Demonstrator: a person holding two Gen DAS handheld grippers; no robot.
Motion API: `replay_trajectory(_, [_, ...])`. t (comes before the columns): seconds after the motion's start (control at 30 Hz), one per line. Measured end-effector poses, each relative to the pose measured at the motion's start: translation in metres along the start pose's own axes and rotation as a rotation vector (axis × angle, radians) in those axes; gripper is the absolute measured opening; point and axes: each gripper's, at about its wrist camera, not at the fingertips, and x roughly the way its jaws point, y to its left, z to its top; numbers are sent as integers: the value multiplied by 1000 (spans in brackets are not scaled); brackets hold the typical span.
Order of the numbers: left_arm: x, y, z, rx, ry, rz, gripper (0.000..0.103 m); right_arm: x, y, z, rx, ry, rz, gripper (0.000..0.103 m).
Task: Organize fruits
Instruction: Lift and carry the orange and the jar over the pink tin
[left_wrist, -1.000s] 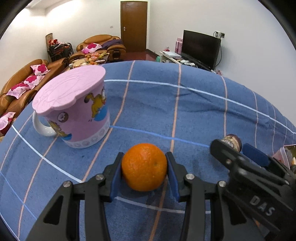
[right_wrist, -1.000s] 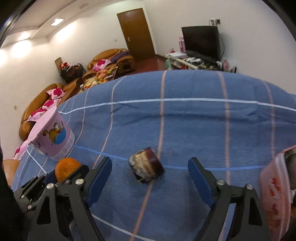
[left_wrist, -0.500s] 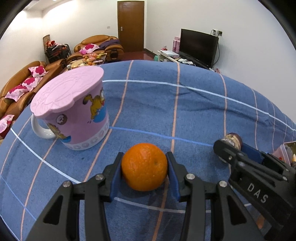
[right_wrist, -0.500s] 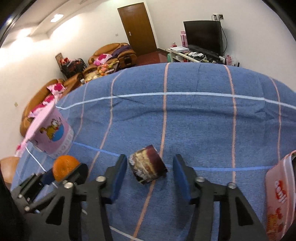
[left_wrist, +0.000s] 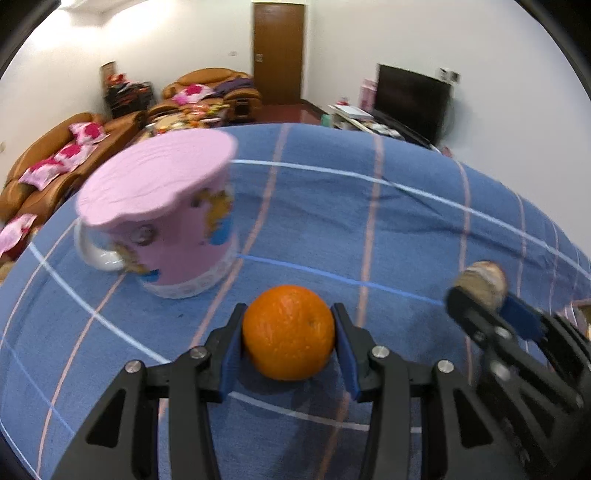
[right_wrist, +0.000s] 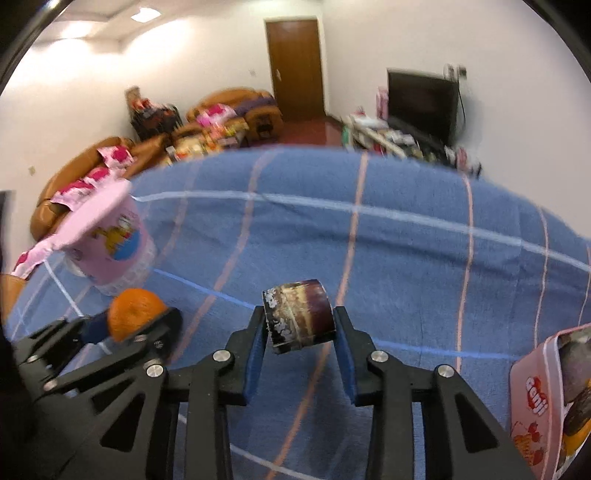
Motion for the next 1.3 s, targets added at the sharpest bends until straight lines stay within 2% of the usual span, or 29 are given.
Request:
replay_trajectory(0.13, [-5, 15, 0, -69, -42, 48, 47, -21, 21, -2, -97, -113, -1, 37])
replay_trajectory(0.2, [-5, 20, -1, -89, -49, 55, 47, -26, 27, -4, -128, -139, -16, 37])
replay_trajectory(0.3, [-1, 22, -3, -90, -33, 44, 47, -28, 31, -5, -129, -143, -12, 37])
replay_trajectory(0.57, [-13, 19, -10, -61, -67, 49, 47, -35, 22, -11, -70, -160, 10, 37])
replay_trajectory(0.77, [-24, 20, -16, -55, -101, 59, 47, -51, 29, -20, -86, -208, -11, 37])
replay_trajectory(1.3, [-47, 21, -31, -78, -148, 55, 47, -68, 24, -33, -48, -232, -36, 37])
